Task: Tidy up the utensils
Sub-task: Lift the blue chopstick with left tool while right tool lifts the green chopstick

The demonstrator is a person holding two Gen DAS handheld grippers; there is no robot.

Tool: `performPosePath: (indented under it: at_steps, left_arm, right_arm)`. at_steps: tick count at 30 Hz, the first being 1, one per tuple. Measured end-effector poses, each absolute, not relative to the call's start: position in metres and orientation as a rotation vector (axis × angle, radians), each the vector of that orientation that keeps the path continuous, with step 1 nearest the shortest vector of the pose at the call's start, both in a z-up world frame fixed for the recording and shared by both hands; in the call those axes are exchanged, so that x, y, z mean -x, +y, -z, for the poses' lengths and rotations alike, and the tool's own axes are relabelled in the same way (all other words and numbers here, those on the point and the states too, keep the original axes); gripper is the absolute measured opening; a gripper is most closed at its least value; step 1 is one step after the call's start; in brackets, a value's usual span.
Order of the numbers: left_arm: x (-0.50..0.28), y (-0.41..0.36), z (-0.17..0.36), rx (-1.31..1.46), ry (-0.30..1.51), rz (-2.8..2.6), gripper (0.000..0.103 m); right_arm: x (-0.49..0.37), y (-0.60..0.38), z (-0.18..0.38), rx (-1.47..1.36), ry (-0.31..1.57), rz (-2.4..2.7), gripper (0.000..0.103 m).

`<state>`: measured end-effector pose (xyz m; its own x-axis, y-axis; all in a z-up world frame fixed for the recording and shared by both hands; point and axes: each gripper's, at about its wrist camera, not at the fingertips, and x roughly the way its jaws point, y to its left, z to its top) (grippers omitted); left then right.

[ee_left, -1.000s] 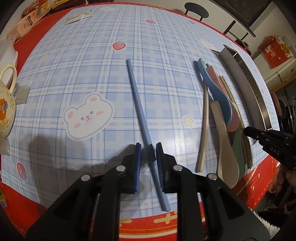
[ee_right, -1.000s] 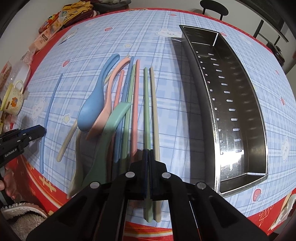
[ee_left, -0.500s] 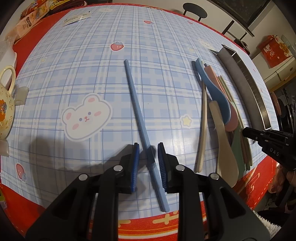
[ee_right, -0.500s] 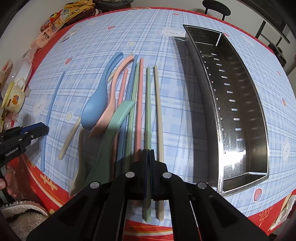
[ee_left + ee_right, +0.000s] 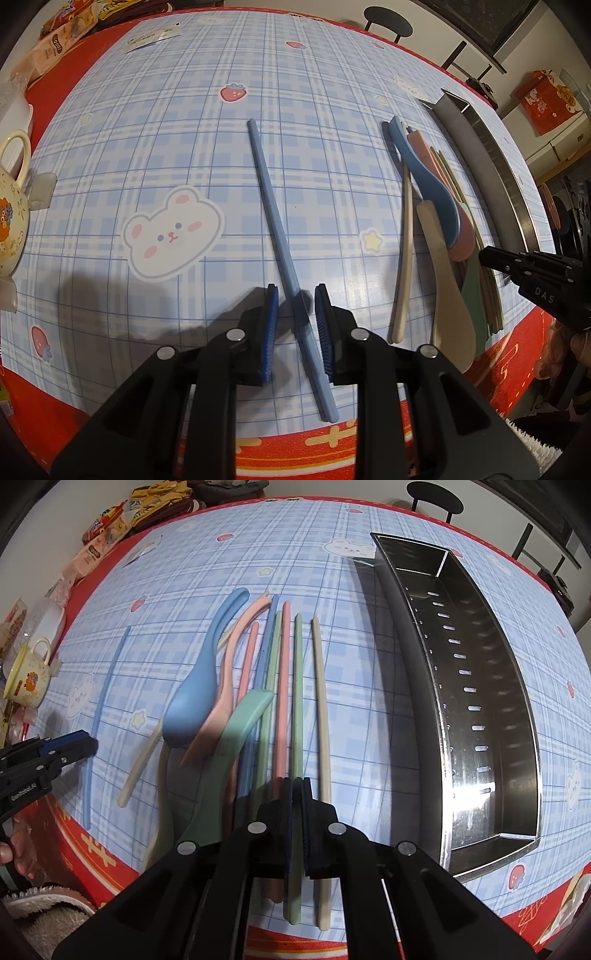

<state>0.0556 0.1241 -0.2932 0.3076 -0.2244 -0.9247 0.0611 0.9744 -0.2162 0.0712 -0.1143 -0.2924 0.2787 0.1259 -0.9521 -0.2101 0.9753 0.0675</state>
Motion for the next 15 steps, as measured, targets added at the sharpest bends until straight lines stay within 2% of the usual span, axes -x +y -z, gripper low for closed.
performPosePath:
  at_steps: [15]
  left_arm:
    - [-0.053,0.121,0.293,0.125,1.249,0.185,0.024]
  right_arm:
    - [-0.060,-0.117,0.295,0.062,1.285,-0.223,0.007]
